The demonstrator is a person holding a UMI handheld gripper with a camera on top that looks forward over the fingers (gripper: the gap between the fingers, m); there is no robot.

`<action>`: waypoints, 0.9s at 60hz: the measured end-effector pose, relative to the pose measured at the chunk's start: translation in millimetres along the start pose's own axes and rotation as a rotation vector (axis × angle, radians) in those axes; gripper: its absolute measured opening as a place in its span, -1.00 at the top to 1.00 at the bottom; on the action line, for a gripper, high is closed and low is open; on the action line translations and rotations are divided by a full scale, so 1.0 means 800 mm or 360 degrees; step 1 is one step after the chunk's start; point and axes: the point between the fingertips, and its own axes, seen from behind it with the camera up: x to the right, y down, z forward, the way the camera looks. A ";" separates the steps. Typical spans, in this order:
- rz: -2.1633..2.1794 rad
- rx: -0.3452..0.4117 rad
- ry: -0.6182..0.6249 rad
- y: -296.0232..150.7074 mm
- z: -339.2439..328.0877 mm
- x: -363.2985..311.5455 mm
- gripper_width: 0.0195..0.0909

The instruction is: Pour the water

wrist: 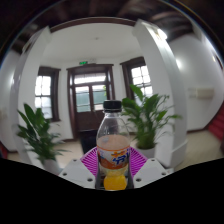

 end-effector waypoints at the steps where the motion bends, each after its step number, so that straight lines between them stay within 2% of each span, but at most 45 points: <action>1: -0.0056 0.0006 0.0036 -0.001 0.000 0.011 0.50; 8: -0.0222 -0.0008 0.0243 0.014 0.008 0.095 0.50; 18: -0.0157 -0.0137 0.0433 0.080 0.008 0.195 0.50; 34: -0.0079 -0.0336 0.0459 0.221 0.045 0.268 0.50; 35: -0.0077 -0.0340 0.0449 0.227 0.046 0.268 0.43; 38: -0.0078 -0.0253 0.0433 0.222 0.045 0.267 0.46; 47: -0.0081 -0.0238 0.0410 0.221 0.042 0.264 0.44; 54: -0.0118 -0.0249 0.0390 0.225 0.048 0.258 0.28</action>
